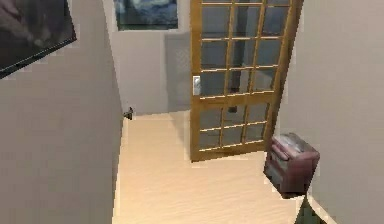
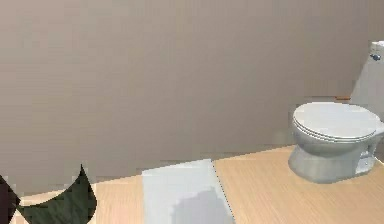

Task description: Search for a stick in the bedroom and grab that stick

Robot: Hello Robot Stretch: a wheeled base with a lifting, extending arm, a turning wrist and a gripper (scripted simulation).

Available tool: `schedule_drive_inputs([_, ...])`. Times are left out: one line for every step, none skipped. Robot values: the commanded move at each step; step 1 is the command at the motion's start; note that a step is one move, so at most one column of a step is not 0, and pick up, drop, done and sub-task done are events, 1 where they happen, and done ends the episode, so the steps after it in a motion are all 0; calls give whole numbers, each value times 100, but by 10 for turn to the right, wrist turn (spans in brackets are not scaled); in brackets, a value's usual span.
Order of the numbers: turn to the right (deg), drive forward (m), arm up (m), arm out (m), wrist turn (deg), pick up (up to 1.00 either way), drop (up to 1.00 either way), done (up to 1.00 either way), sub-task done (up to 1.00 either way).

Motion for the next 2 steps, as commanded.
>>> schedule_drive_inputs([-60, 0, 0, 0, 0, 0, 0, 0, 0])
schedule_drive_inputs([0, 100, 0, 0, 0, 0, 0, 0, 0])
